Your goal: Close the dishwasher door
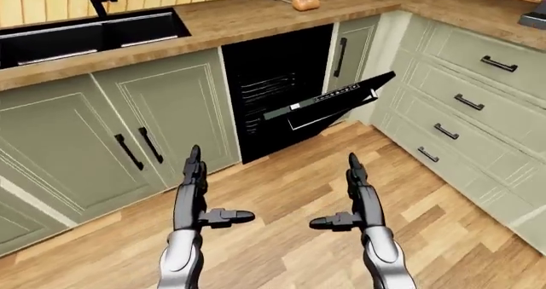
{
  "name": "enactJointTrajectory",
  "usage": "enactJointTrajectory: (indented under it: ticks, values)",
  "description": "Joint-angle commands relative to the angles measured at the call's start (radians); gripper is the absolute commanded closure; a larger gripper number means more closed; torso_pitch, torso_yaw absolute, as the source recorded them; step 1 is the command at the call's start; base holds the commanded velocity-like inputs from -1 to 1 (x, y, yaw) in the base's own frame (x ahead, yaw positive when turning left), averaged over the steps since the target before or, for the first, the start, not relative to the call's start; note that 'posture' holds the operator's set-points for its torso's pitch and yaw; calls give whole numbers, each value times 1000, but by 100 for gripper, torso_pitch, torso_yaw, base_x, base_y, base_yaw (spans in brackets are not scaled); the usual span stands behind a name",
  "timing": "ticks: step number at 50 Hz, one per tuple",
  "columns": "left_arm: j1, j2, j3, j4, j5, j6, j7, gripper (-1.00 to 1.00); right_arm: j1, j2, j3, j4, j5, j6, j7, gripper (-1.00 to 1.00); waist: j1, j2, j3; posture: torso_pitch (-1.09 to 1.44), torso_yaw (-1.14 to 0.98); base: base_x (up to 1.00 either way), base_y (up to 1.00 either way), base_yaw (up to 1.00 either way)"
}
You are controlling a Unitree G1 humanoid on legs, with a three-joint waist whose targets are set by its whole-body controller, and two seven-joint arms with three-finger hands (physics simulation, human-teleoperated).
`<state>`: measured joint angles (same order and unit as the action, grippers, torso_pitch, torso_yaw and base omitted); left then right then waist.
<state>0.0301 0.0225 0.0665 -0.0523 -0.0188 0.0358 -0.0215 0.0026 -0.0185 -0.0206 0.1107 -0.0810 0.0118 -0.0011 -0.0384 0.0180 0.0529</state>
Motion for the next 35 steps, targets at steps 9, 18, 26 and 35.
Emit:
enactJointTrajectory:
  ticks: [9,18,26,35]
  values:
    - [-4,4,6,-57,2,-36,6,-100,-18,5,15,-37,3,-35,12,-100,36,62,-26,0,0,0,0,-83]
    - [-5,5,11,-65,-1,-31,6,-100,-9,6,17,-60,1,-24,13,-100,41,-49,-30,0,0,-1,0,-83]
    - [-9,7,16,-64,-5,-29,5,-100,-10,8,18,-62,1,-22,11,-100,0,-32,-37,0,0,0,0,-83]
    - [-8,8,17,-70,-7,-25,5,-100,-12,7,20,-62,0,-20,11,-100,43,61,-19,0,0,-1,0,-83]
